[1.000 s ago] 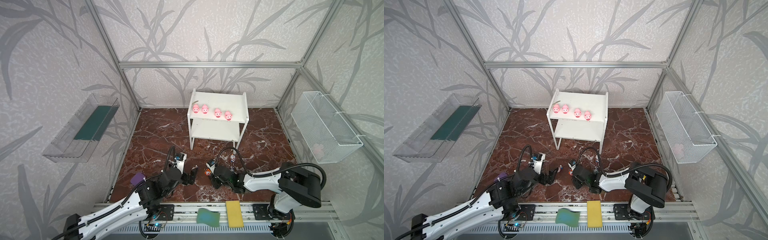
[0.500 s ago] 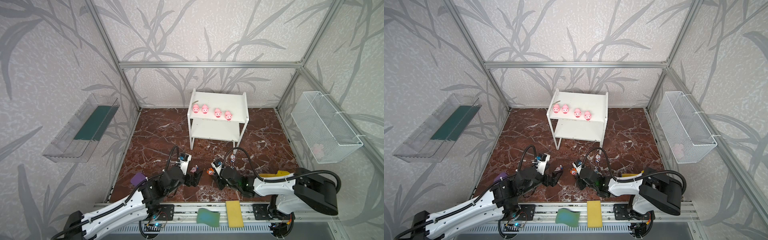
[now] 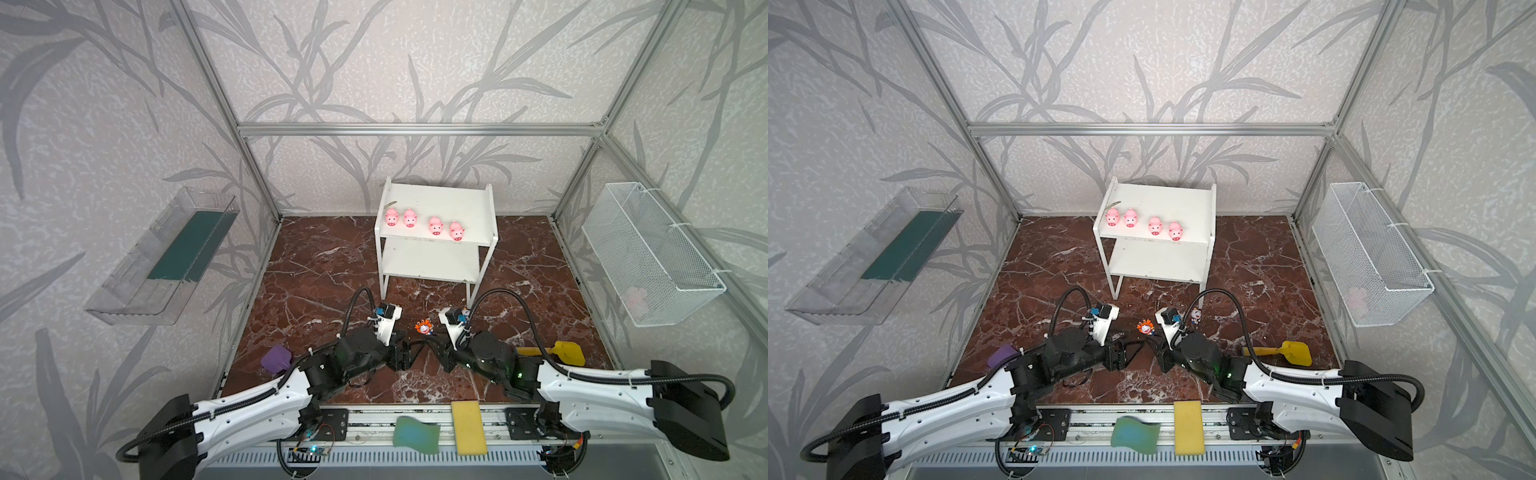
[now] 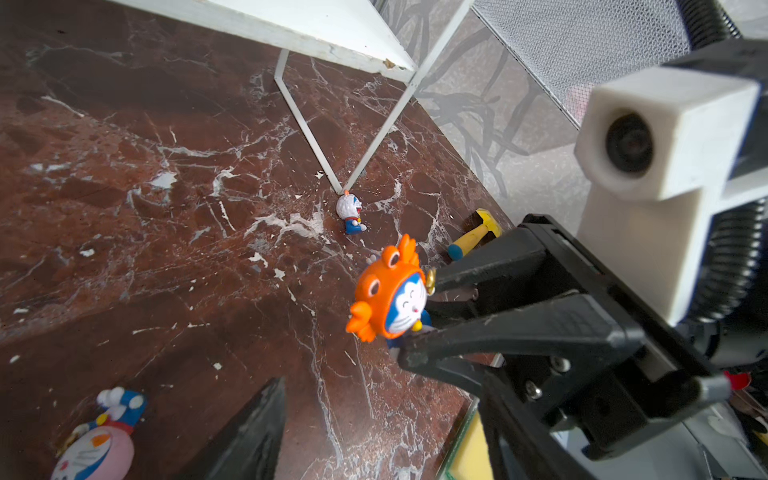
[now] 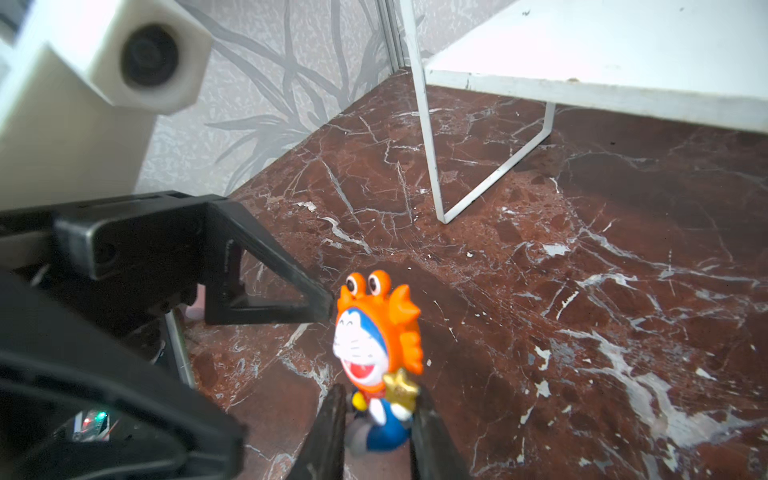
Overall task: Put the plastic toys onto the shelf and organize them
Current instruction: 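Raise the crab figurine toward the left gripper while the left gripper closes on it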
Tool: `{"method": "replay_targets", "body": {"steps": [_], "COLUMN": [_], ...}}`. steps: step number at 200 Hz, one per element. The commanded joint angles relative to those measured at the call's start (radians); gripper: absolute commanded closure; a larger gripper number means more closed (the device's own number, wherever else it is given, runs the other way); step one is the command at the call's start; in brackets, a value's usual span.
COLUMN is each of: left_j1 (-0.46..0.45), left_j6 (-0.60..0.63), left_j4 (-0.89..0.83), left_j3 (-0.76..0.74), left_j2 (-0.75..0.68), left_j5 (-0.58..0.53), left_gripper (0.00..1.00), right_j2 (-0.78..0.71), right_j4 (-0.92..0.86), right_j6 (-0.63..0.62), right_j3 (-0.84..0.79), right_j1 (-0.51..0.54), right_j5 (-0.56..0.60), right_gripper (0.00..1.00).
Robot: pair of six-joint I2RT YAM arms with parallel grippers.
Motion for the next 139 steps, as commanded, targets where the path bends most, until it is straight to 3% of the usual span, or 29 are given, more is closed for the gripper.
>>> {"method": "replay_targets", "body": {"steps": [1, 23, 60, 139], "left_j1": [0.004, 0.004, 0.007, 0.010], "left_j6": [-0.018, -0.022, -0.047, -0.048], "left_j4": [0.105, 0.130, 0.199, 0.203], "left_j3": [0.036, 0.045, 0.048, 0.085], "left_j2": [0.023, 0.044, 0.067, 0.135], "left_j5": [0.023, 0.023, 0.040, 0.084], "left_gripper": [0.36, 0.42, 0.44, 0.64], "right_j2": [-0.036, -0.055, -0.069, -0.074], "right_j4": [0.007, 0.008, 0.019, 0.022], "right_j6": [-0.009, -0.020, -0.023, -0.039], "right_j3": [-0.017, -0.022, -0.037, -0.027], "right_j1": [0.015, 0.024, 0.040, 0.063], "right_j5": [0.027, 0.029, 0.049, 0.086], "right_gripper": [0.86, 0.86, 0.86, 0.86]}}
